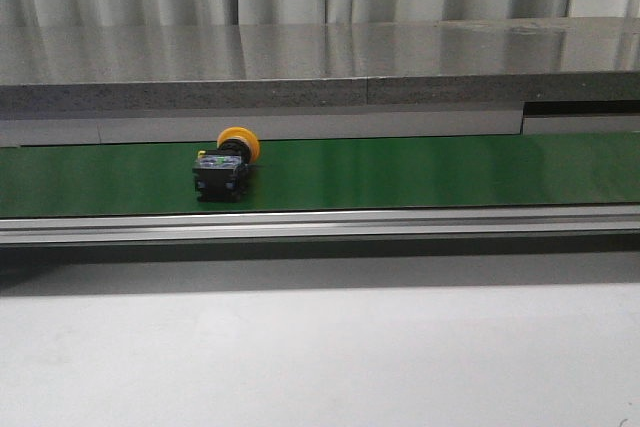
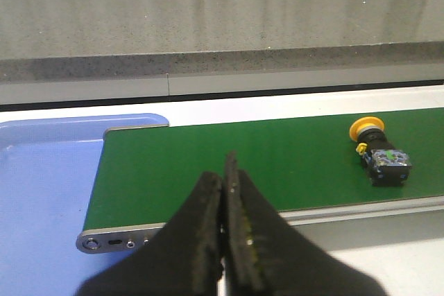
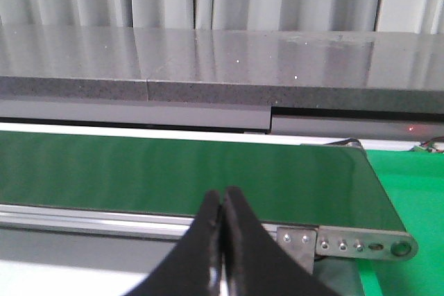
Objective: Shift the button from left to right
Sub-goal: 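Let the belt carry the switch toward the right gripper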
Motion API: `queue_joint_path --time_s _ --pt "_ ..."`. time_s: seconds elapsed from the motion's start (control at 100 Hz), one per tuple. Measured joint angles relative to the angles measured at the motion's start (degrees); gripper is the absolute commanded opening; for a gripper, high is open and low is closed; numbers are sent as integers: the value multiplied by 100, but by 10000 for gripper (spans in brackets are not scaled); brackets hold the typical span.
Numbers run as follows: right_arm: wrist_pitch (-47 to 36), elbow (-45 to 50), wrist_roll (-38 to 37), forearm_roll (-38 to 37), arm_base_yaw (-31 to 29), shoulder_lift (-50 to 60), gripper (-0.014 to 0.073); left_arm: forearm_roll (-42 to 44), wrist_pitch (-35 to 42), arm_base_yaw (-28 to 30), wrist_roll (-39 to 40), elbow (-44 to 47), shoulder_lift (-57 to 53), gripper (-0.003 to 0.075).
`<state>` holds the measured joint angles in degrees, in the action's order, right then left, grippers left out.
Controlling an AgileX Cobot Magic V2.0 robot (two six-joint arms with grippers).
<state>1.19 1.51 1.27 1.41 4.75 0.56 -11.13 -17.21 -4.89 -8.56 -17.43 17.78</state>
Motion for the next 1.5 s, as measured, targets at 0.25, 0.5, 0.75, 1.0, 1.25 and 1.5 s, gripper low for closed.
queue_joint_path --time_s 0.25,0.5,0.75,1.0,1.25,1.5 --pt "-75 -193 0 0 0 0 -68 0 10 9 0 0 0 -20" --pt "881 -1522 0 0 0 -621 -68 0 10 9 0 0 0 -20" --pt "2648 -3371 0 0 0 -2445 -68 0 10 9 0 0 0 -20" --pt "4084 -4667 0 0 0 -4223 -68 0 10 9 0 0 0 -20" --pt "4126 -4813 0 10 0 -5226 -64 0 10 9 0 0 0 -20" --pt "4126 -4813 0 245 0 -5570 191 0 10 9 0 0 0 -20"
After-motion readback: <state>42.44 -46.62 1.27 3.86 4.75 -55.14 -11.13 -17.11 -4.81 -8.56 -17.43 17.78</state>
